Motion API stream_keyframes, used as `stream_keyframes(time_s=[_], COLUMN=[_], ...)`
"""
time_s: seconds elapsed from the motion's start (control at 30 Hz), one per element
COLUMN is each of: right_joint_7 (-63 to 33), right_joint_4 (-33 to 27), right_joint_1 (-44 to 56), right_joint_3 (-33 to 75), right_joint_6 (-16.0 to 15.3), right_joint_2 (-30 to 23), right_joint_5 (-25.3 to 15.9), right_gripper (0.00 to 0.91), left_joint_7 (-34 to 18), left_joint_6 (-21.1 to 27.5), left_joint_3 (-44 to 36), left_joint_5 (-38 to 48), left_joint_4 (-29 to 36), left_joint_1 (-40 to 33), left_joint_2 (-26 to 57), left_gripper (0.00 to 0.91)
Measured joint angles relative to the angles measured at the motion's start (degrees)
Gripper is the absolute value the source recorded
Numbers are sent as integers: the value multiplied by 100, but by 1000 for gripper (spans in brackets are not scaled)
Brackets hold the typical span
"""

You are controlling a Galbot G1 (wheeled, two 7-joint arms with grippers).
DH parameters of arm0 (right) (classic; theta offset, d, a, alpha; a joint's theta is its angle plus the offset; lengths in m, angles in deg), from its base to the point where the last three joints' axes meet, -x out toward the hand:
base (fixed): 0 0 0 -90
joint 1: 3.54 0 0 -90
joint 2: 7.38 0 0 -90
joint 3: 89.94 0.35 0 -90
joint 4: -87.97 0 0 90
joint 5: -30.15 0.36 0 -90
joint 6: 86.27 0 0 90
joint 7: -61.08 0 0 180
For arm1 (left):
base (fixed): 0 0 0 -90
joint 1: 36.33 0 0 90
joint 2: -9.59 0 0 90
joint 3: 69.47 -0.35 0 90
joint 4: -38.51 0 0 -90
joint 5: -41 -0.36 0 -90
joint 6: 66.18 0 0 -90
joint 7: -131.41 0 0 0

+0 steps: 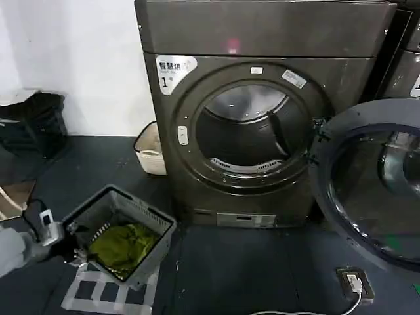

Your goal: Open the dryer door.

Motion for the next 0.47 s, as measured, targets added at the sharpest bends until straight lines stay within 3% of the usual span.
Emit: stream_keyframes(time_s=[0.47], right_joint_7=[47], right_joint_4=[3], right_joint_1=[20], right_joint_3=[19], right_joint_6=[3], right_joint_2=[-31], right_joint_5=[-18], right_gripper=[907], left_joint_7=[72], left_joint_6=[-103], left_joint_3=[-146], left_joint_5=[-200], left_joint_4=[-227], left_joint_1=[29], left_joint_2=[-44], left_gripper=[907])
